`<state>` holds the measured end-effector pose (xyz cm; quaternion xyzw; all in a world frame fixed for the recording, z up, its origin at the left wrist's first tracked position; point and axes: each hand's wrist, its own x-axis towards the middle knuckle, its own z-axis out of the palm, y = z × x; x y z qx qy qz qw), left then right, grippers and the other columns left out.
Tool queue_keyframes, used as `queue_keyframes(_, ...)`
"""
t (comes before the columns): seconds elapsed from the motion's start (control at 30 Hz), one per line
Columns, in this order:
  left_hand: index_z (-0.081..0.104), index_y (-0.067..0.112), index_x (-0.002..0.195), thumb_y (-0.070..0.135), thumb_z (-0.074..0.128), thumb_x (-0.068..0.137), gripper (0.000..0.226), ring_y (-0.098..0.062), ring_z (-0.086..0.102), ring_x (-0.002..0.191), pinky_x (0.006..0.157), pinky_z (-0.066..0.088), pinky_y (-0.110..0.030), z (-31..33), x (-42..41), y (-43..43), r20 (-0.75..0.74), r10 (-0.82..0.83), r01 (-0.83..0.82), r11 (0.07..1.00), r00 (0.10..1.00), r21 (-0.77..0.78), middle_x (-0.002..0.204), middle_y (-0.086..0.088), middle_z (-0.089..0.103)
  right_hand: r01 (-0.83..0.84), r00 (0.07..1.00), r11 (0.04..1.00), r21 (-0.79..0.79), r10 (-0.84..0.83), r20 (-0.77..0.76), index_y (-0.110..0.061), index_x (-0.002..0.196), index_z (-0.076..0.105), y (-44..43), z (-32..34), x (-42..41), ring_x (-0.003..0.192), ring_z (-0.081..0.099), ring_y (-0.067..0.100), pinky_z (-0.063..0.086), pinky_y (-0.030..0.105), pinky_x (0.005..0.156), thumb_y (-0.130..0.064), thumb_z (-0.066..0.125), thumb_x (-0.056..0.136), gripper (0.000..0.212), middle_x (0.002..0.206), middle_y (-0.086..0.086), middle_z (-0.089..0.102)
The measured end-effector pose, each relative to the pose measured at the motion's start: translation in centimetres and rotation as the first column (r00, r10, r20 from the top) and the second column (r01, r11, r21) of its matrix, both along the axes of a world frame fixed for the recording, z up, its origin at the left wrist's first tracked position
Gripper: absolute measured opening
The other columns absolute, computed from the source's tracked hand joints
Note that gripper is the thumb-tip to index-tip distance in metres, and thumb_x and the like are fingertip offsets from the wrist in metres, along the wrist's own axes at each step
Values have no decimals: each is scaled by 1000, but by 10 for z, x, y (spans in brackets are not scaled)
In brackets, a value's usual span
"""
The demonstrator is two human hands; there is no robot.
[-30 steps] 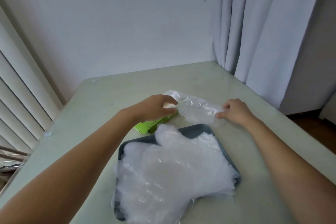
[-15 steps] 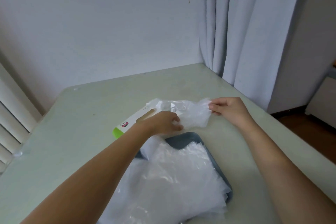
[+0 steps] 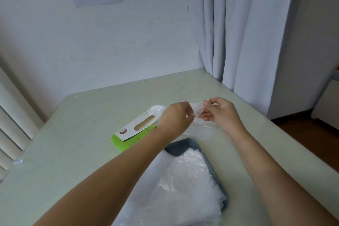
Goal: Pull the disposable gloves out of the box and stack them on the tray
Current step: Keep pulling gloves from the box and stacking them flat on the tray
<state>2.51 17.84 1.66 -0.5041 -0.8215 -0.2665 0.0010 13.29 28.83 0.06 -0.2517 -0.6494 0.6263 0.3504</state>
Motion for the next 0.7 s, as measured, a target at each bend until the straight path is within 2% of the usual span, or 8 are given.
queue_keyframes(0.07, 65, 8, 89, 21, 56, 92, 16, -24, 64, 84, 75, 52, -35, 3, -3, 1, 40, 45, -49, 994, 998, 98, 87, -6, 70, -52, 998, 999, -8, 52, -42, -6, 95, 54, -1, 0, -1, 74, 71, 21, 55, 22, 64, -13, 60, 93, 10, 88, 12, 73)
queue_keyframes(0.13, 65, 6, 85, 20, 58, 92, 17, -23, 64, 79, 73, 52, -33, 9, -8, 0, 109, 65, -85, 978, 992, 191, 81, -6, 69, 49, 998, 987, 154, -52, 17, -14, 98, 53, 1, -3, -3, 73, 65, 13, 51, 17, 63, -17, 74, 82, 26, 93, 1, 69)
queue_keyframes(0.2, 66, 9, 82, 20, 62, 90, 13, -12, 62, 74, 69, 50, -19, 20, -14, -2, 163, 77, -121, 952, 984, 282, 79, 0, 67, 118, 981, 915, 386, -167, 96, -18, 90, 55, 2, -6, -2, 64, 55, 6, 45, 14, 61, -23, 84, 70, 35, 82, -5, 62)
queue_keyframes(0.27, 64, 15, 75, 20, 68, 87, 14, -2, 58, 67, 61, 43, -8, 33, -22, -2, 294, 66, -178, 912, 953, 369, 74, 6, 66, -27, 980, 887, 461, -68, 187, -16, 78, 62, 0, -13, -2, 61, 53, 3, 43, 12, 60, -27, 84, 70, 26, 73, -5, 63)
queue_keyframes(0.37, 63, 16, 70, 20, 69, 88, 19, -10, 64, 76, 77, 53, -26, 56, -32, -6, 541, -35, -286, 819, 840, 497, 80, 0, 71, -297, 903, 850, 435, 102, 417, -17, 81, 72, -3, -33, -4, 70, 59, -3, 43, 10, 68, -28, 76, 80, 12, 81, -9, 69)
queue_keyframes(0.43, 63, 17, 71, 21, 64, 91, 21, -14, 65, 84, 86, 53, -36, 70, -37, -14, 557, -36, -356, 733, 830, 579, 83, 1, 71, -352, 867, 820, 451, 105, 487, -16, 91, 74, -1, -44, -6, 77, 60, -3, 43, 9, 72, -24, 73, 83, 11, 87, -9, 69)
queue_keyframes(0.6, 64, 20, 76, 20, 56, 94, 20, -11, 62, 79, 85, 53, -37, 109, -44, -34, 408, 44, -324, 686, 912, 652, 85, 0, 69, -96, 944, 897, 431, -55, 325, -16, 92, 71, -3, -30, -9, 83, 62, 4, 43, 12, 71, -28, 73, 83, 15, 90, -9, 69)
queue_keyframes(0.7, 65, -2, 93, 14, 47, 97, 25, -15, 64, 86, 81, 55, -30, 127, -40, -50, 401, -65, -223, 745, 914, 628, 95, -10, 69, 93, 983, 888, 451, -153, 99, -20, 106, 62, -24, 0, -11, 95, 58, 4, 44, 9, 77, -30, 75, 80, 30, 103, -11, 64)
